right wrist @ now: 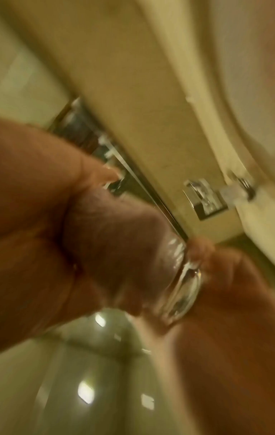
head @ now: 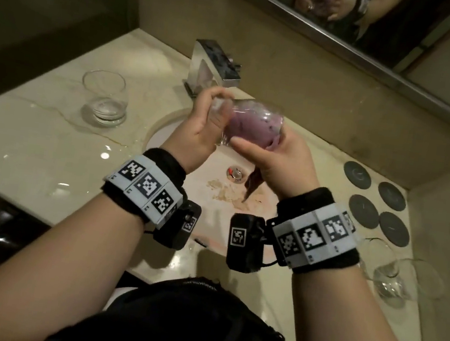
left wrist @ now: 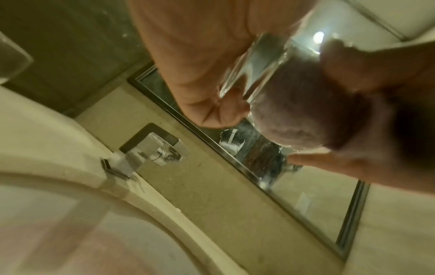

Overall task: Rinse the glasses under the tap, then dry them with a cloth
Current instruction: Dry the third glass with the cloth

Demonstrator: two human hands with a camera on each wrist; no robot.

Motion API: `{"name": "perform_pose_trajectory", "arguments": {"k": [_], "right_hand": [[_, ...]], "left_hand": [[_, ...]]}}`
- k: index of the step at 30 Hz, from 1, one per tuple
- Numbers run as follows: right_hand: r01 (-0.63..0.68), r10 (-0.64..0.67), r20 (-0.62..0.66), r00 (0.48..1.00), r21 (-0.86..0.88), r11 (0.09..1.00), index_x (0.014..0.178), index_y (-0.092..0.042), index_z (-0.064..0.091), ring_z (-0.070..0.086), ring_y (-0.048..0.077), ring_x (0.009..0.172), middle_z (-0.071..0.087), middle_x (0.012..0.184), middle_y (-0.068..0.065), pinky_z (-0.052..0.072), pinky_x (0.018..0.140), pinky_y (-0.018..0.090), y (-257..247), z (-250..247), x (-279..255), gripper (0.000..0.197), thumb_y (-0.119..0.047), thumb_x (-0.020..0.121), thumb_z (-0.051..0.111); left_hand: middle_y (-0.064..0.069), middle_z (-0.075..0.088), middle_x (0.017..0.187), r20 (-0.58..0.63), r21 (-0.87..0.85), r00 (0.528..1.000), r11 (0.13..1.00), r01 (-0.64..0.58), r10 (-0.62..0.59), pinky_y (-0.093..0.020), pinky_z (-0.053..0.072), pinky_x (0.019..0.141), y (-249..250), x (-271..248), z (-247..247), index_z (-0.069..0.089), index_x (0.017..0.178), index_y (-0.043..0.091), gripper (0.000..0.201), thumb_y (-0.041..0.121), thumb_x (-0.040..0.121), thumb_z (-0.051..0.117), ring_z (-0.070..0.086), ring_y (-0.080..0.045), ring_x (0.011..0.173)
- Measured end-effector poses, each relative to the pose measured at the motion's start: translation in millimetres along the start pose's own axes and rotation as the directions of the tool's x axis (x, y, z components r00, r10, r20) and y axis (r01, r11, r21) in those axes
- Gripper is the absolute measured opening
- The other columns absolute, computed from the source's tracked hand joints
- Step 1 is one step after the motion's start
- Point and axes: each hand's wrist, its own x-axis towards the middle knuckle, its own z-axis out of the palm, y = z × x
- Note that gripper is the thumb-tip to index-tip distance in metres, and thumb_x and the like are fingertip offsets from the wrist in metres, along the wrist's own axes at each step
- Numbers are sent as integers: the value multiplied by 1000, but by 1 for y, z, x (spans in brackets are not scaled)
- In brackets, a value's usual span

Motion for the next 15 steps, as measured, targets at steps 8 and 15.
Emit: {"name": "perform_pose_trajectory", "arguments": {"k": [8, 15], "right_hand": [[344, -409, 54, 911, -646, 681, 113, -7, 63, 33, 13, 120, 72, 100, 7, -21, 109, 29, 4, -6, -4, 44, -34, 80, 72], [-60, 65, 123, 990, -40, 997, 102, -29, 62, 65, 32, 100, 73, 91, -10, 51, 87, 52, 4, -7, -4, 32, -25, 74, 77]], "left_hand": [[0, 48, 51, 219, -416, 905, 804, 425, -365, -12, 23, 35, 9, 4, 4, 64, 104, 12, 88, 75, 85, 6, 36, -5, 37], [8, 51, 78, -60, 3, 988, 990, 143, -142, -12, 41, 51, 7, -6, 9, 43, 111, 18, 31, 45, 98, 36, 49, -1, 61]]}}
